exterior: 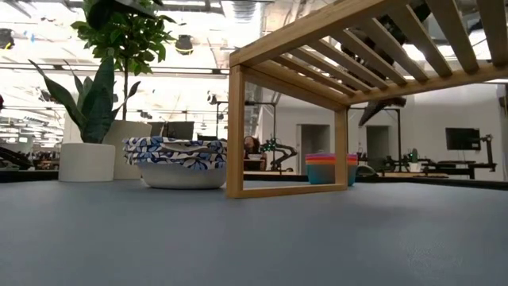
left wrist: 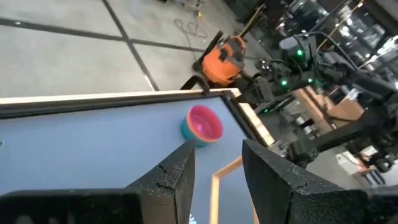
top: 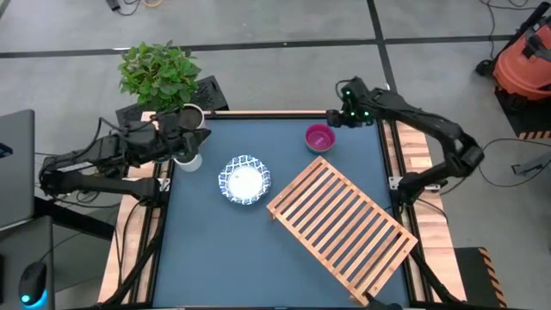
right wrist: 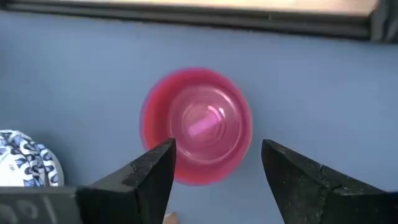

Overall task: Place and stack bowls onto a shelf
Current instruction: Put the small purple bowl on the shelf

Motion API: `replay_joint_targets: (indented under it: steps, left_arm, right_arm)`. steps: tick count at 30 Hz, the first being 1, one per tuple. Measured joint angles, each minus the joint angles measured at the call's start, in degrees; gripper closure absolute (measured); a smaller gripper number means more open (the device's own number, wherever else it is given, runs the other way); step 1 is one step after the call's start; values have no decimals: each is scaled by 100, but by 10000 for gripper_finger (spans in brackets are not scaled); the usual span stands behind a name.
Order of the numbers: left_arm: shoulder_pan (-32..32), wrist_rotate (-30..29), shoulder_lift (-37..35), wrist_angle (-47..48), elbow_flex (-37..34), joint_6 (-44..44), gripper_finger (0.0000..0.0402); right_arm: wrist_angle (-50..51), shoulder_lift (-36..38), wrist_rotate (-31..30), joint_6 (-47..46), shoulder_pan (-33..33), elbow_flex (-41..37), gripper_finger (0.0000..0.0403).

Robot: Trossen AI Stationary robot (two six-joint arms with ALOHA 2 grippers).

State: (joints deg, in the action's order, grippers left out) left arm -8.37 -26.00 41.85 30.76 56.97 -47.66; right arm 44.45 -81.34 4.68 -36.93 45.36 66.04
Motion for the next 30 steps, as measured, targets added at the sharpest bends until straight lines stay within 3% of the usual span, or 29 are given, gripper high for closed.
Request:
replay_joint_targets:
  steps: [11, 21, 30]
  left_arm:
    - [-170, 360, 280, 58, 2, -5, 284]
    - [-177, 444, 279, 81, 2, -10, 284]
    - [-177, 455, 279, 84, 2, -17, 284]
  right_arm:
    - [26, -783, -892, -814, -373, 0, 139]
    - [-152, -1272, -1002, -1152, -515, 0, 140]
    - [-166, -1353, -1109, -1276, -515, 0, 202]
